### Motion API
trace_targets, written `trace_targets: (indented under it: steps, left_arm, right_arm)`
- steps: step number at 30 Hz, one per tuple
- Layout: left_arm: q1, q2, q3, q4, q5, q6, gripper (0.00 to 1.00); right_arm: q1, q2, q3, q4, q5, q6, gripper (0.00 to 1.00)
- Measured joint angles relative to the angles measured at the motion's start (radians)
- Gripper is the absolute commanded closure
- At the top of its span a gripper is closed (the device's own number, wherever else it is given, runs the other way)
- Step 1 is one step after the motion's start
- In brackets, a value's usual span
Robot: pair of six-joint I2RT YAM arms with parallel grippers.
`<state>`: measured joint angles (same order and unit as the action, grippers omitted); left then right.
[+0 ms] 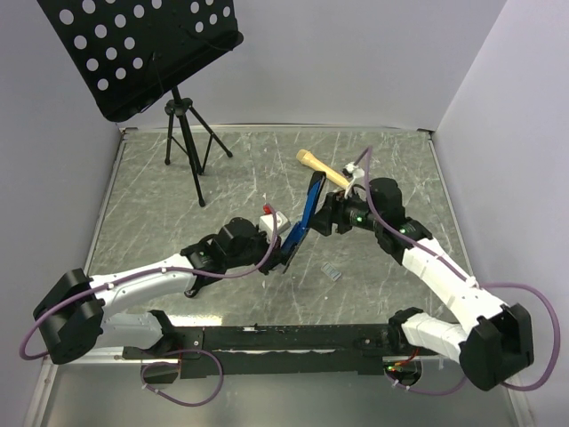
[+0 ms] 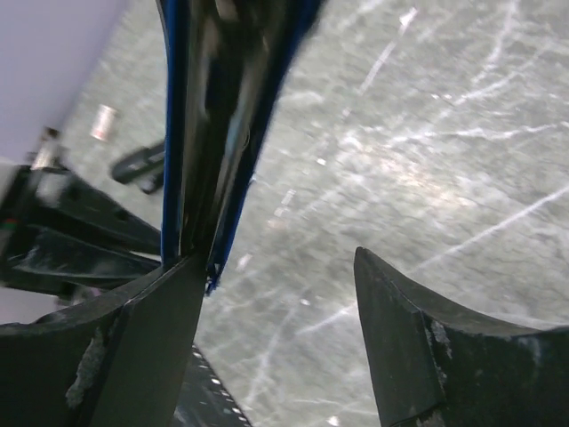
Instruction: Unload the staples from the stapler
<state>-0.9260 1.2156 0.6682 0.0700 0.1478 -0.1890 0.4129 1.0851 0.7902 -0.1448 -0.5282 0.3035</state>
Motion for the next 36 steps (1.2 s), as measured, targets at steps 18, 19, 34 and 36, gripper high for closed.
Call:
trace_targets:
  steps: [18,19,34,36]
  left_arm:
    - [-0.001,-0.041,-0.025,0.198,0.095,-0.249,0.99]
    - [-0.001,-0.041,-0.025,0.206,0.095,-0.253,0.99]
    - [0.002,-0.041,-0.047,0.224,0.071,-0.309,0.99]
    - [0.003,-0.041,-0.047,0.225,0.07,-0.314,0.99]
  right_arm:
    - [-0.002,-0.213,-0.131,0.189,0.036,0.371,0.32]
    - [0.0,-0.22,-0.132,0.192,0.04,0.378,0.34]
    - [0.017,-0.318,-0.16,0.182,0.044,0.409,0.31]
    - [0.017,-0.318,-0.156,0.174,0.044,0.405,0.31]
